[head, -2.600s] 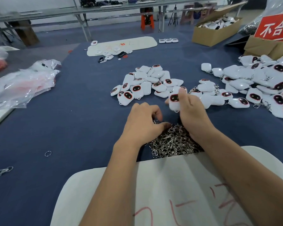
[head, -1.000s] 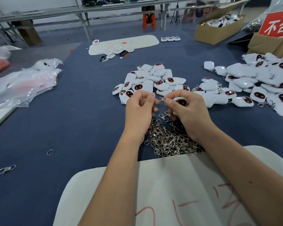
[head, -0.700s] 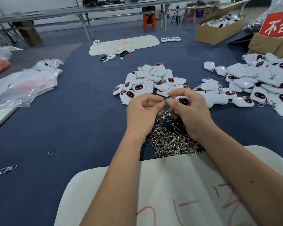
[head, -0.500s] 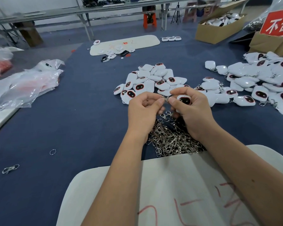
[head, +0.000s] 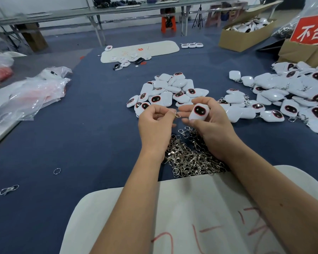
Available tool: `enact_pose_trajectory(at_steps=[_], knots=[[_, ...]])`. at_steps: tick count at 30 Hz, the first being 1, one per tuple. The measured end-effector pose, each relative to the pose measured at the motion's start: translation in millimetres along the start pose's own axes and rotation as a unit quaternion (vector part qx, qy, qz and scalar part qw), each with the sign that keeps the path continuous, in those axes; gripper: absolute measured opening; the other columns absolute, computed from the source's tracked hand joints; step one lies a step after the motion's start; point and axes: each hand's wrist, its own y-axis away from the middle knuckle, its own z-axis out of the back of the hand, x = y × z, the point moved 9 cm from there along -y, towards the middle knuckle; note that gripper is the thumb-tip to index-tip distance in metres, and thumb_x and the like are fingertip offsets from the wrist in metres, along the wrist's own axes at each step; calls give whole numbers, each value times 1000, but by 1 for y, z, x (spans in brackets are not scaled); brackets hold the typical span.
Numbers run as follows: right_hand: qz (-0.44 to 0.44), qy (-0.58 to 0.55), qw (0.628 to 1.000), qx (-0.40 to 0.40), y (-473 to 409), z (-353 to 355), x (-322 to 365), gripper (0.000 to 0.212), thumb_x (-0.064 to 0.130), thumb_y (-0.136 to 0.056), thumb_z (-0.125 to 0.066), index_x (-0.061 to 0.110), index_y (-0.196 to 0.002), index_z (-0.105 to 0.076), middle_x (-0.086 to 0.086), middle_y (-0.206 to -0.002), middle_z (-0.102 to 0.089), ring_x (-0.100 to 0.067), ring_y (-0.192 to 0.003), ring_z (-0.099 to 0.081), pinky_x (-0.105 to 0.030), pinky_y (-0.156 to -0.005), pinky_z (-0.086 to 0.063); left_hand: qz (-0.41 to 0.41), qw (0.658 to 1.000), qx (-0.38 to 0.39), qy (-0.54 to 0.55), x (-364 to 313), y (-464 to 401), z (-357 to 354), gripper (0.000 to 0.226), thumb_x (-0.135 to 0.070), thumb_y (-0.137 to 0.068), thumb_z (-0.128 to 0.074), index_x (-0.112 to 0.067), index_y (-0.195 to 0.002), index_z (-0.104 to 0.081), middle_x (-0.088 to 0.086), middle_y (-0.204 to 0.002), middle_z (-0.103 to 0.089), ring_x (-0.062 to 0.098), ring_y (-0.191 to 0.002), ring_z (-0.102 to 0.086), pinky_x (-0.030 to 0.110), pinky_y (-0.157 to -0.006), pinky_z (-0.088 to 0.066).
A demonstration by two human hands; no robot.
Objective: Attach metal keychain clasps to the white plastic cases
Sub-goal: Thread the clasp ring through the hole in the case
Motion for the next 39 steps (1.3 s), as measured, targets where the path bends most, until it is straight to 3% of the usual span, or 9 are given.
enact_pose_trajectory(at_steps=[2,5,10,15,20,22,28,34,39], knots=[[2,-6,1000,6,1,-1,0,41,-24,-89,-59,4,-119,-53,-19,-117,-74,-29,-107,-75,-34,-93,-60,4,1000,-9,0,1,-1,3,8,-7,-89,-74,-5,-84,-68,9,-76,-72,11,-65,-70,36,-69,-62],[-9,-5,1000,0,1,-1,-2,35,-21,-92,-55,5,-115,-59,-14,-111,-77,-27,-104,-76,-28,-87,-60,1,1000,2,14,0,-1,3,9,-7,-91,-73,-7,-83,-69,-1,-65,-69,9,-59,-65,30,-64,-58],[-7,14,1000,-18,1,4,-1,31,-11,-91,-66,13,-110,-64,-7,-101,-76,-18,-92,-71,-27,-80,-58,-2,998,57,4,-3,4,-8,8,-12,-90,-78,-11,-83,-74,1,-70,-71,9,-63,-64,25,-62,-55],[3,56,998,-28,3,6,3,24,-6,-93,-68,11,-109,-72,-2,-92,-73,-15,-80,-67,-27,-77,-59,-14,994,106,-12,-5,7,-17,14,4,-86,-76,-8,-94,-78,7,-84,-77,13,-77,-72,26,-75,-60],[12,98,994,-37,2,6,2,5,9,-92,-76,14,-94,-78,-4,-79,-72,-14,-68,-67,-24,-68,-58,-67,987,116,-86,-9,7,-21,21,4,-85,-74,-15,-89,-81,-11,-72,-72,1,-65,-62,20,-69,-54],[21,110,993,-39,3,6,3,3,13,-91,-79,16,-89,-78,-3,-75,-71,-13,-66,-66,-25,-66,-59,-68,986,127,-88,-10,8,-23,23,6,-85,-71,-16,-87,-81,-9,-71,-73,2,-65,-62,22,-70,-54],[9,104,993,-52,2,10,1,9,23,-88,-81,16,-83,-78,-7,-69,-69,-19,-62,-63,-37,-67,-58,-10,993,118,-20,-2,8,-19,19,-1,-88,-75,-13,-102,-69,4,-77,-77,12,-73,-73,22,-71,-57],[5,93,994,-57,4,10,2,9,22,-90,-80,18,-82,-79,-7,-64,-66,-16,-57,-58,-29,-60,-52,-4,993,116,-24,-4,6,-20,13,0,-93,-68,-12,-94,-72,0,-75,-66,7,-70,-62,20,-65,-51],[35,134,990,-19,7,-1,11,20,13,-93,-75,28,-81,-77,8,-66,-68,-7,-55,-59,-18,-54,-50,-28,994,105,-27,-9,8,-20,18,-1,-98,-61,-14,-94,-72,4,-85,-64,11,-80,-59,22,-70,-51]])
